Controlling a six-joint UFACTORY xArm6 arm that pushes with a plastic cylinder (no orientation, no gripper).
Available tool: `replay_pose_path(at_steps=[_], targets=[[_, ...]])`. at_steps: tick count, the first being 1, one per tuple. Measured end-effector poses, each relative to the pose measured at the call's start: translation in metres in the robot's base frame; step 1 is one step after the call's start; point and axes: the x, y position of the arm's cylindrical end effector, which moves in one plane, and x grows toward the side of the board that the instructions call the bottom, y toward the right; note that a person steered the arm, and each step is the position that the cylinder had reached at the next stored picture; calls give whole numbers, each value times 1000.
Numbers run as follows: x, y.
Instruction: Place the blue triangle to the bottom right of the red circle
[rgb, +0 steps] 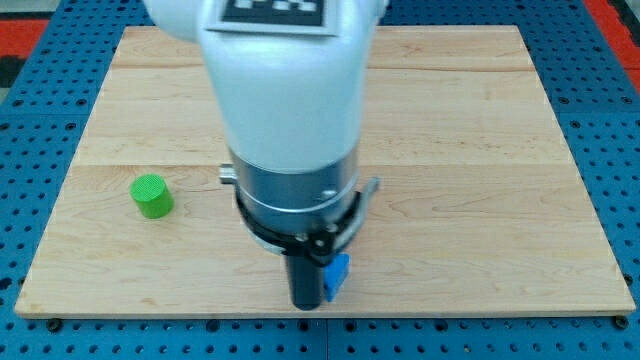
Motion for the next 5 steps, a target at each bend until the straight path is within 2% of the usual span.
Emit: replay_pose_path(at_steps=[2, 4, 5], targets=[[-7, -13], [-23, 0], [-27, -37]])
